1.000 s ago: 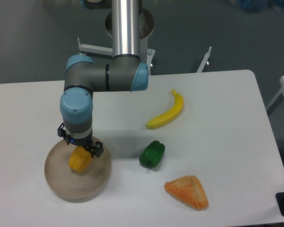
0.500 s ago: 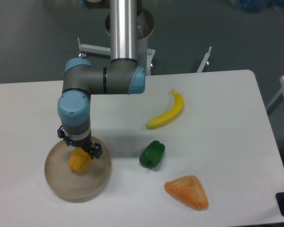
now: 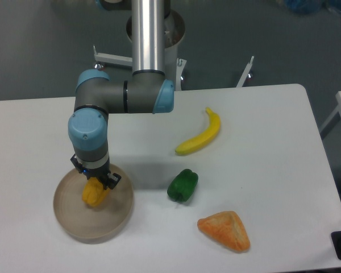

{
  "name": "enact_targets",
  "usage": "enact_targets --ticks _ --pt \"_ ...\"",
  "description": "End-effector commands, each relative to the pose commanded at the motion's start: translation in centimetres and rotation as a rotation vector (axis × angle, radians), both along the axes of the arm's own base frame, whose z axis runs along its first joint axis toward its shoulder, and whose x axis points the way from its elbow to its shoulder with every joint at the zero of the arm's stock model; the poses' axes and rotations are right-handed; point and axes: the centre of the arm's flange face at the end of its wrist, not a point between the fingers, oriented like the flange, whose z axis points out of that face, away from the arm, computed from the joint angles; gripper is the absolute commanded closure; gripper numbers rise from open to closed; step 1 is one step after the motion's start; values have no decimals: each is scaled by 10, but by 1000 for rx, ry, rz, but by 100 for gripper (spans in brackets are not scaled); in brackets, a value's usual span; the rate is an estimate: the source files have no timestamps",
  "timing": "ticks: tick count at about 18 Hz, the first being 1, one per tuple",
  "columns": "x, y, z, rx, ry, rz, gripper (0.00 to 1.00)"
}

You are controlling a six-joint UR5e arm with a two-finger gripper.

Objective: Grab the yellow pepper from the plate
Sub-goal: 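Lower the open gripper around the yellow pepper and close it, then lift the yellow pepper off the plate and carry it beside the banana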

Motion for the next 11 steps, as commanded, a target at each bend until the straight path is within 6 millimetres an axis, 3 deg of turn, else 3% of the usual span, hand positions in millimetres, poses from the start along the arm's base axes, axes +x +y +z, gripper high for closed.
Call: enact_targets --ticks 2,7,11 --pt "-1 0 4 6 2 2 59" --pt "-11 2 30 49 23 -31 60" --pt "-66 -14 68 72 115 -22 59"
